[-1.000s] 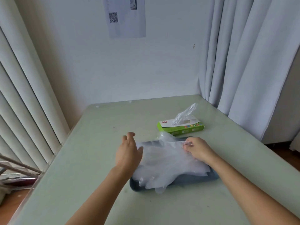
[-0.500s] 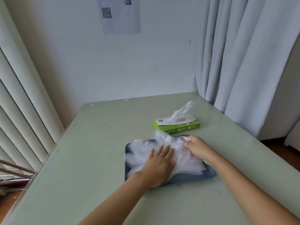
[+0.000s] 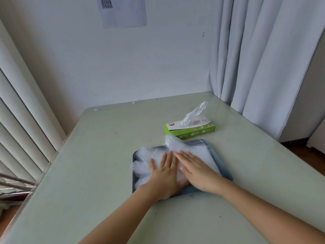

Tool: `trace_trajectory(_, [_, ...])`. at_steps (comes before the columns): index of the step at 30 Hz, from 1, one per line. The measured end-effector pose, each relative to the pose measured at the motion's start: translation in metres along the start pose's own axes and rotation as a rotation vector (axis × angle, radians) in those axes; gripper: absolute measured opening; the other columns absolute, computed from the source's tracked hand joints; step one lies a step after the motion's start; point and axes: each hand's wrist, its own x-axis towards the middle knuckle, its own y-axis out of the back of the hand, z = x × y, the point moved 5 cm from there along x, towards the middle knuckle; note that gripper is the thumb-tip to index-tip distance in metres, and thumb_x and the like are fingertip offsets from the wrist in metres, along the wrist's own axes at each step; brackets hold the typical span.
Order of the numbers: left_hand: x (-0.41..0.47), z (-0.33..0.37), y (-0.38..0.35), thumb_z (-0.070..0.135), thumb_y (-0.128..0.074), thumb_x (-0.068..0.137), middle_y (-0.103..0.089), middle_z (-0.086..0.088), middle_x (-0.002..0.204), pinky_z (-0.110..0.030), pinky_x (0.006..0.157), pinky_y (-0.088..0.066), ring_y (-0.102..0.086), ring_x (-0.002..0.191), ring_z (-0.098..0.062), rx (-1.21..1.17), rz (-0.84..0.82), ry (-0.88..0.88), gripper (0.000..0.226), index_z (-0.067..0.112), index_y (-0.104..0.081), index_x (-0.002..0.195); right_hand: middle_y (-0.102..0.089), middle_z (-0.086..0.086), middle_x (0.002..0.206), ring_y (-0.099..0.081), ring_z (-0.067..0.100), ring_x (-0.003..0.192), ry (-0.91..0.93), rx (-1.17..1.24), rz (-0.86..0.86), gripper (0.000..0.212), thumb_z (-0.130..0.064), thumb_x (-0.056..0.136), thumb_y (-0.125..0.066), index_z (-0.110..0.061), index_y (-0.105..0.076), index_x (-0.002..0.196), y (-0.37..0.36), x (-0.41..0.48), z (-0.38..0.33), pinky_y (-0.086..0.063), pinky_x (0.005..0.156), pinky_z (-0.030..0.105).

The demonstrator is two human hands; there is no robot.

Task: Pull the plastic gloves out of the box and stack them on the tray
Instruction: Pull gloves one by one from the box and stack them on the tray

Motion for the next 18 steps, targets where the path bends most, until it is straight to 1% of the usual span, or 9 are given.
trace_trajectory(3, [-0.007, -0.01, 0.0, 0.089, -0.013, 0.07, 0.02, -0.001, 0.158, -0.06, 0.113, 0.008, 0.02, 0.145, -0.021, -0.026, -0.035, 0.091, 0.108, 0.023, 0.013, 0.151, 0.015, 0.001, 0.159, 0.015, 0.019, 0.147, -0.103, -0.161, -0.083, 0.061, -0.052, 0.1, -0.024, -0.033, 0.003, 0.152, 0.003, -0.008, 0.016, 0.01, 0.117, 0.032])
trace_trajectory(6, [-0.017, -0.021, 0.004, 0.084, -0.025, 0.077, 0.024, -0.004, 0.157, -0.058, 0.113, 0.01, 0.025, 0.144, -0.025, -0.06, -0.053, 0.177, 0.104, 0.024, 0.016, 0.15, 0.021, 0.009, 0.158, 0.019, 0.024, 0.146, -0.19, -0.19, -0.099, 0.074, -0.067, 0.092, -0.024, -0.034, 0.006, 0.152, 0.009, -0.015, 0.03, 0.008, 0.118, 0.035])
trace_trajectory(10, [-0.021, -0.033, 0.008, 0.084, -0.03, 0.076, 0.026, -0.01, 0.156, -0.052, 0.117, 0.007, 0.024, 0.143, -0.033, -0.068, -0.113, 0.254, 0.108, 0.021, 0.019, 0.15, 0.021, 0.021, 0.156, 0.017, 0.029, 0.146, -0.213, -0.243, -0.137, 0.085, -0.074, 0.087, -0.025, -0.03, 0.007, 0.152, 0.015, -0.013, 0.033, 0.004, 0.119, 0.037])
trace_trajectory(12, [-0.024, -0.036, 0.016, 0.083, -0.036, 0.076, 0.02, -0.012, 0.157, -0.047, 0.118, 0.001, 0.015, 0.145, -0.036, -0.064, -0.16, 0.274, 0.111, 0.02, 0.016, 0.151, 0.017, 0.024, 0.156, 0.011, 0.032, 0.147, -0.221, -0.262, -0.17, 0.088, -0.074, 0.086, -0.028, -0.028, 0.005, 0.153, 0.021, -0.011, 0.032, 0.001, 0.119, 0.038])
trace_trajectory(14, [-0.025, -0.037, 0.032, 0.078, -0.046, 0.076, -0.004, -0.012, 0.16, -0.04, 0.115, -0.017, -0.011, 0.145, -0.034, -0.097, -0.175, 0.281, 0.108, 0.018, -0.001, 0.153, 0.001, 0.024, 0.157, -0.005, 0.034, 0.147, -0.23, -0.284, -0.184, 0.091, -0.076, 0.084, -0.036, -0.024, -0.008, 0.153, 0.03, -0.009, 0.031, -0.011, 0.118, 0.039])
trace_trajectory(15, [-0.024, -0.037, 0.043, 0.074, -0.049, 0.078, -0.024, -0.01, 0.155, -0.036, 0.11, -0.028, -0.029, 0.139, -0.03, -0.114, -0.144, 0.274, 0.098, 0.018, -0.016, 0.151, -0.018, 0.023, 0.154, -0.022, 0.033, 0.142, -0.223, -0.292, -0.153, 0.088, -0.076, 0.082, -0.04, -0.021, -0.024, 0.149, 0.037, -0.006, 0.03, -0.023, 0.111, 0.037])
trace_trajectory(16, [-0.021, -0.039, 0.057, 0.072, -0.051, 0.08, -0.041, -0.007, 0.145, -0.033, 0.102, -0.036, -0.043, 0.13, -0.026, -0.103, -0.078, 0.258, 0.087, 0.019, -0.032, 0.145, -0.039, 0.018, 0.142, -0.039, 0.031, 0.13, -0.209, -0.279, -0.085, 0.079, -0.075, 0.08, -0.046, -0.018, -0.042, 0.135, 0.047, -0.001, 0.029, -0.035, 0.099, 0.035])
trace_trajectory(17, [-0.017, -0.04, 0.073, 0.07, -0.051, 0.081, -0.052, -0.005, 0.136, -0.032, 0.096, -0.04, -0.051, 0.121, -0.024, -0.075, 0.012, 0.245, 0.077, 0.019, -0.042, 0.138, -0.054, 0.011, 0.126, -0.051, 0.028, 0.116, -0.199, -0.226, 0.019, 0.068, -0.072, 0.079, -0.051, -0.017, -0.054, 0.118, 0.061, 0.004, 0.029, -0.039, 0.085, 0.033])
trace_trajectory(18, [-0.009, -0.043, 0.087, 0.068, -0.052, 0.082, -0.057, -0.004, 0.13, -0.031, 0.093, -0.042, -0.054, 0.117, -0.024, -0.066, 0.108, 0.243, 0.072, 0.019, -0.047, 0.134, -0.059, 0.004, 0.113, -0.056, 0.024, 0.105, -0.213, -0.134, 0.13, 0.058, -0.067, 0.079, -0.058, -0.016, -0.058, 0.107, 0.076, 0.01, 0.032, -0.04, 0.078, 0.032])
